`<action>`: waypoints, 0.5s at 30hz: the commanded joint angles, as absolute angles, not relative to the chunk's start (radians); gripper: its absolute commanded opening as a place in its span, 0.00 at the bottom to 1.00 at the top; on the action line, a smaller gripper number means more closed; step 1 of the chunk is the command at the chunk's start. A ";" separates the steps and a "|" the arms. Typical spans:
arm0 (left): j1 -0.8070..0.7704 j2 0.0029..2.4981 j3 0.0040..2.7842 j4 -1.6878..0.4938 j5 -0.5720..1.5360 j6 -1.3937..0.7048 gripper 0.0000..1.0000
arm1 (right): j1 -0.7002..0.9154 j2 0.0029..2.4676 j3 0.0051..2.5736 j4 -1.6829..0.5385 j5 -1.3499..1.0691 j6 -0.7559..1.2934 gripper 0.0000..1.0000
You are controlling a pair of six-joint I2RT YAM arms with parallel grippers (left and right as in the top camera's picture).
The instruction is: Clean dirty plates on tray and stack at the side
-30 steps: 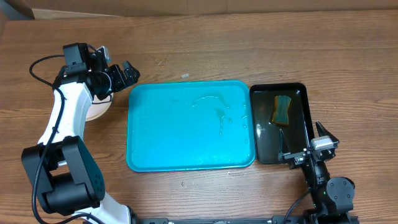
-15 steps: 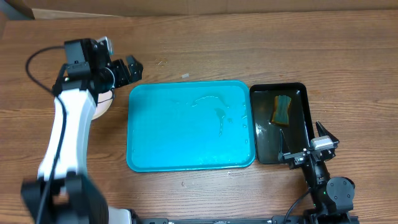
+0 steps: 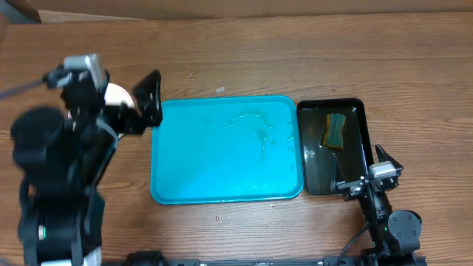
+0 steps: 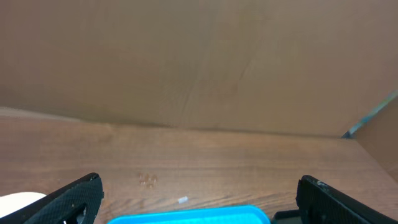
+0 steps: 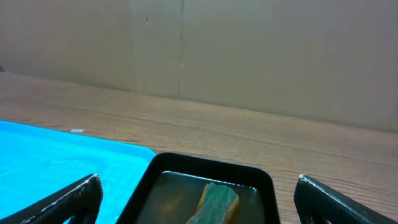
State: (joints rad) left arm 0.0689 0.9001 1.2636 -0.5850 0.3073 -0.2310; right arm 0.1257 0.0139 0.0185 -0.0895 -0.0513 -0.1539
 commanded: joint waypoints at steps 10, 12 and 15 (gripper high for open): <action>0.070 0.418 0.748 -0.604 0.198 -0.206 1.00 | 0.122 0.003 0.008 -0.081 -0.045 -0.154 1.00; 0.070 0.326 0.649 -0.554 0.199 -0.206 1.00 | 0.122 0.003 0.008 -0.081 -0.045 -0.154 1.00; 0.070 0.216 0.523 -0.439 0.199 -0.206 1.00 | 0.122 0.003 0.008 -0.081 -0.045 -0.154 1.00</action>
